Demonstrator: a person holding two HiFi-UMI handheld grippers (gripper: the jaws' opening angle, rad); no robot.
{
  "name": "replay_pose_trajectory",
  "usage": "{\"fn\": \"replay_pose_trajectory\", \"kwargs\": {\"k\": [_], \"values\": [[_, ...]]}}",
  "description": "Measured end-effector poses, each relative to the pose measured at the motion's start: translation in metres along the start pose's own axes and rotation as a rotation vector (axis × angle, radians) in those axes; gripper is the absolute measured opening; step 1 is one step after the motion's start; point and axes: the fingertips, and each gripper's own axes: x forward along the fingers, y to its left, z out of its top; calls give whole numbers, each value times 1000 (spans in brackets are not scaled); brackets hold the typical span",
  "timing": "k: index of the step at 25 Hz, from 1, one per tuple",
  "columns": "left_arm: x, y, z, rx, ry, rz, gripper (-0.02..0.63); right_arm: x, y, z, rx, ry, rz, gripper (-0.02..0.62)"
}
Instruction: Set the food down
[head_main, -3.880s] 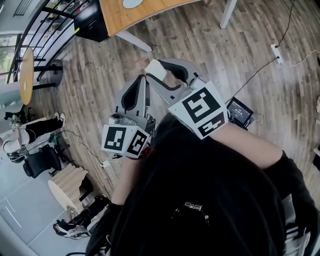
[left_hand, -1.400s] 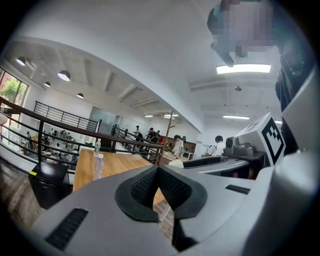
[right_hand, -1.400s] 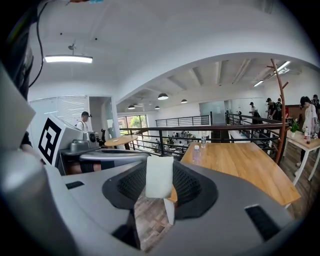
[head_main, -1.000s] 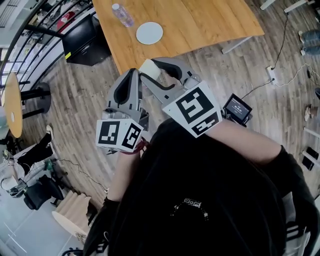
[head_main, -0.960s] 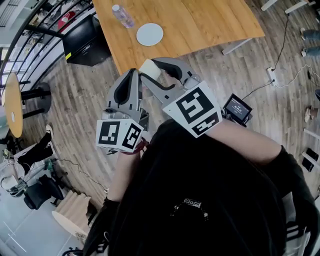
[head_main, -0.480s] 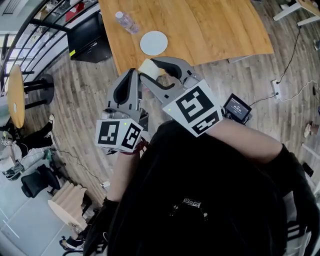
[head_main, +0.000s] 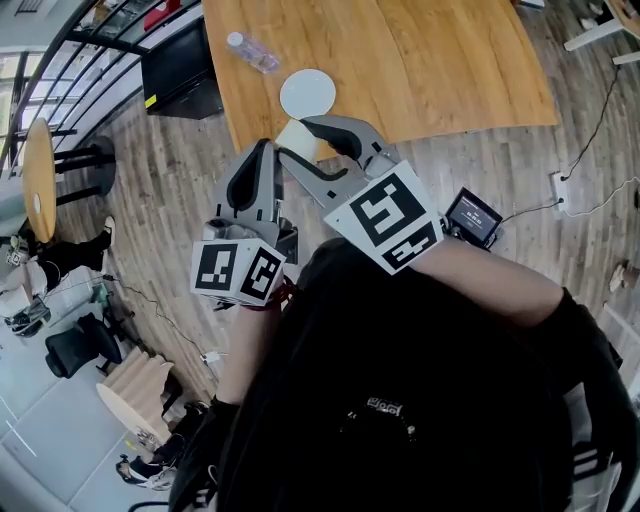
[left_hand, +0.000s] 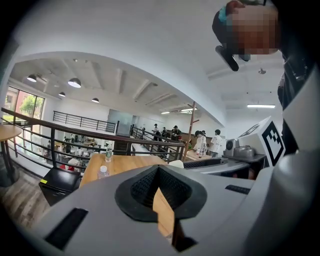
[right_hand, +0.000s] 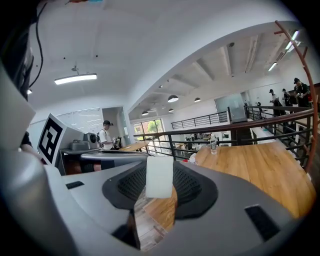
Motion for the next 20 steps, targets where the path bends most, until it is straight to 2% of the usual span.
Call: {"fn": "replay_pose_trajectory", "kwargs": {"k": [14,20], "values": [[26,2,11,27,24,7,5,7,-25,11,18,-19,7,170],[45,12,25,45,11,-49,5,18,-39,26,6,-33,-44,170]]}}
